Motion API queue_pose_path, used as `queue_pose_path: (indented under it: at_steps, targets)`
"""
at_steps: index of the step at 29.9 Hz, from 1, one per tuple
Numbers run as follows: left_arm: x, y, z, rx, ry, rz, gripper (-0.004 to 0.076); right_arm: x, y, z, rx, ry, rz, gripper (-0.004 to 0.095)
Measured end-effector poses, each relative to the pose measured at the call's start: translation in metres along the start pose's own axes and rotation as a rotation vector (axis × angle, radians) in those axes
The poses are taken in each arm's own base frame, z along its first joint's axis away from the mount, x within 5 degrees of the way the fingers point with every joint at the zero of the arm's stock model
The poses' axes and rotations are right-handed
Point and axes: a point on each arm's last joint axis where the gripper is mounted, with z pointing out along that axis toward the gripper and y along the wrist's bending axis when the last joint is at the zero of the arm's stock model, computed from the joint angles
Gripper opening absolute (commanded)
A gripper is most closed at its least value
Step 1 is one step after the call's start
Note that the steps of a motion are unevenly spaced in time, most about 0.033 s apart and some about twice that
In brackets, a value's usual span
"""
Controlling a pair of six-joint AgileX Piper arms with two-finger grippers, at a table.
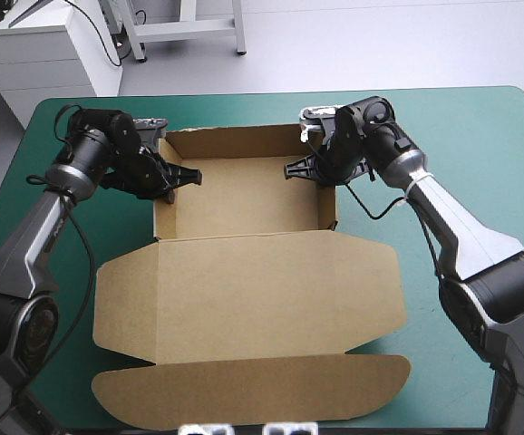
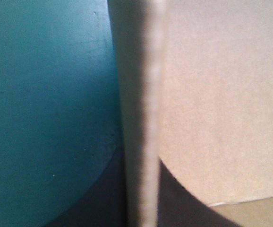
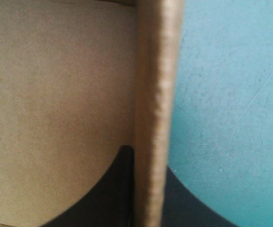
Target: Fold the box
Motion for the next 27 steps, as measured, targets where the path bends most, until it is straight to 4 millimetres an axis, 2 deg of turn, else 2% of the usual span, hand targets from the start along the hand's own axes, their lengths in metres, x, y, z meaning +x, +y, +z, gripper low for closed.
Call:
queue_pose_path:
  at_steps: [6,13,21,24,27]
  targets:
    - [0.0,-0.02,0.026,-0.044,0.056,0.05,-0.0008,0.005,-0.007,0.012,0.041,0.05,0.009,-0.0018]
    - [-0.001,-0.021,0.054,-0.045,0.127,0.037,-0.0008,0.011,-0.011,0.033,0.066,0.114,0.012,-0.0018]
    - [-0.001,-0.019,0.068,-0.051,0.16,0.044,-0.0006,0.014,-0.011,0.049,0.054,0.153,0.027,-0.0007]
    - [-0.001,-0.019,0.07,-0.049,0.166,0.048,0.0027,0.014,-0.011,0.049,0.061,0.153,0.024,0.006]
    - [-0.001,-0.02,0.07,-0.044,0.167,0.093,0.0095,0.014,-0.012,0.049,0.073,0.158,0.022,0.0262]
